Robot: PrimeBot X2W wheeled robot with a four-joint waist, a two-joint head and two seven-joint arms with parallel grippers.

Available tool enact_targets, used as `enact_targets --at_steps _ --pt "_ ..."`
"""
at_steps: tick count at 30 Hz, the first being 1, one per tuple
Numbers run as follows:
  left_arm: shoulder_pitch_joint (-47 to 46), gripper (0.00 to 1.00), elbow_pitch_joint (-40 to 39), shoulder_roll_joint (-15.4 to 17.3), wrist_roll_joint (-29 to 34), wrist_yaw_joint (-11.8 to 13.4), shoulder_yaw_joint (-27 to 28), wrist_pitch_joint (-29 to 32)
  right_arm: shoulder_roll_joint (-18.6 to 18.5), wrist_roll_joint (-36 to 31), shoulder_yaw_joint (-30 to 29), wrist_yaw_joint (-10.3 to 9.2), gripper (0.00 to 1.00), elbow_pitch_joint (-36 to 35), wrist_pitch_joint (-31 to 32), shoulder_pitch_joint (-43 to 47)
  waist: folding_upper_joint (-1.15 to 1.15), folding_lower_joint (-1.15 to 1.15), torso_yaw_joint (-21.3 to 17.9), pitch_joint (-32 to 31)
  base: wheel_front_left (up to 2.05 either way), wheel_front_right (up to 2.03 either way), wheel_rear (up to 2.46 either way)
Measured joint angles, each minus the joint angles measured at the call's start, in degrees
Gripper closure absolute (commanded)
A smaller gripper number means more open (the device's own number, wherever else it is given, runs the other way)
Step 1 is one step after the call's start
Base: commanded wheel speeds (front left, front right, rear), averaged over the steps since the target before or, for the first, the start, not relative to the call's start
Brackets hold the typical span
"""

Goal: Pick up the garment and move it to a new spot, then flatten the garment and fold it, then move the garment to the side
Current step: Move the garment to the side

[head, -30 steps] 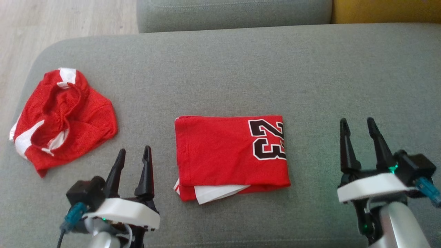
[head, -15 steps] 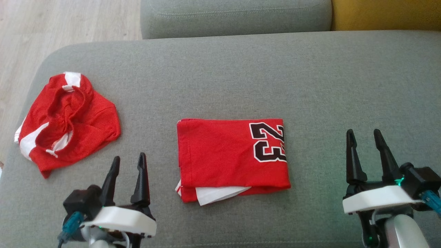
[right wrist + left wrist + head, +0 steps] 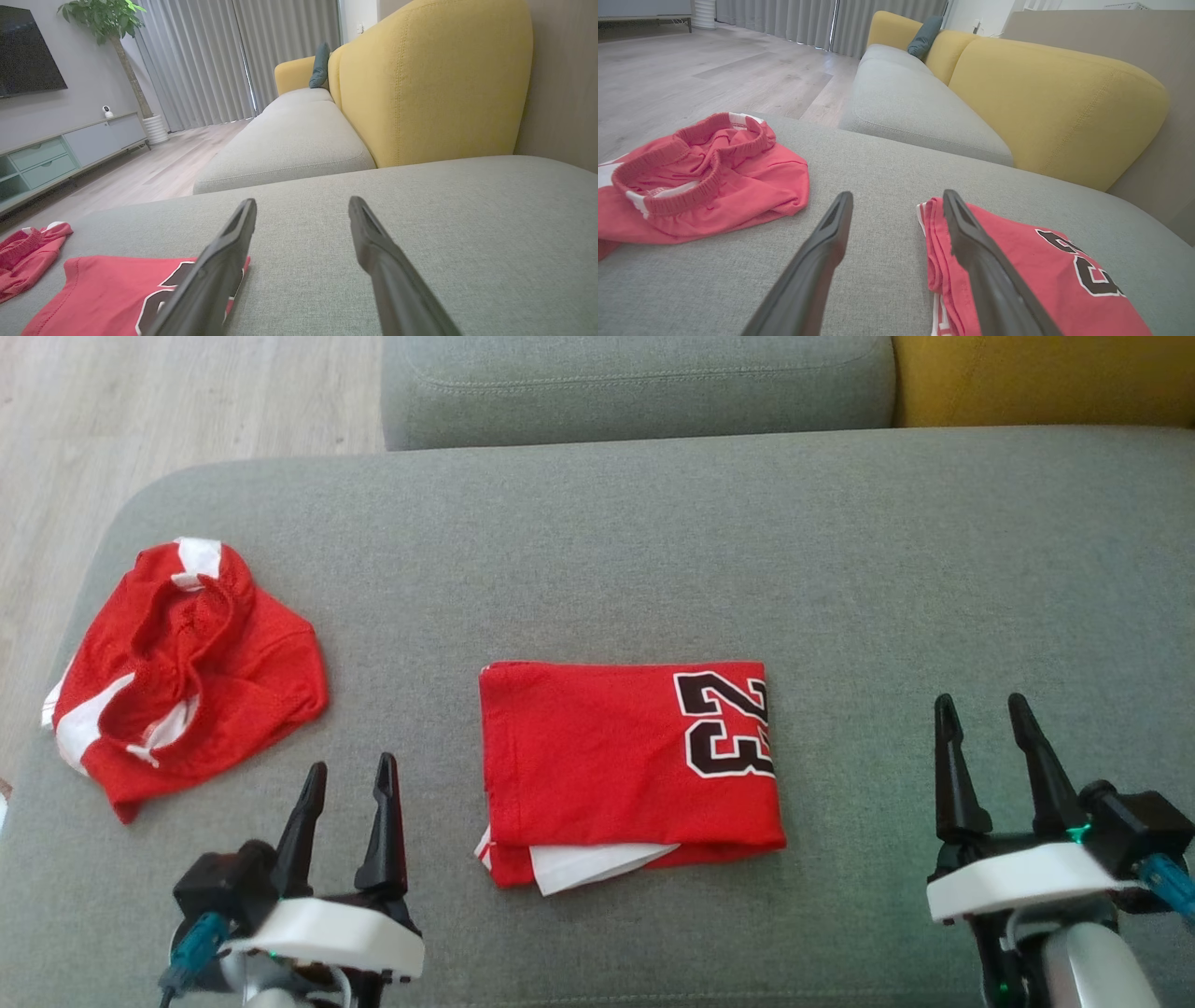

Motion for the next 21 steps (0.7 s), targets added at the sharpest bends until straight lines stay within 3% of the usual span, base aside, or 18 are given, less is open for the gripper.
enact_targets --at_steps 12,21 --pt "0.1 0.0 0.8 -0.6 0.9 -0.5 0.9 0.0 0.0 -2.6 -0.5 0.0 0.0 -0.6 3.2 -0.1 0.0 0.0 0.5 -0.2 0.0 0.0 0.0" --pt "0.0 0.0 0.8 -1.2 1.4 -1.5 0.9 0.0 0.0 -2.3 1.7 0.0 0.0 -0.8 20.5 -3.5 0.0 0.0 3.0 1.5 0.0 0.0 0.0"
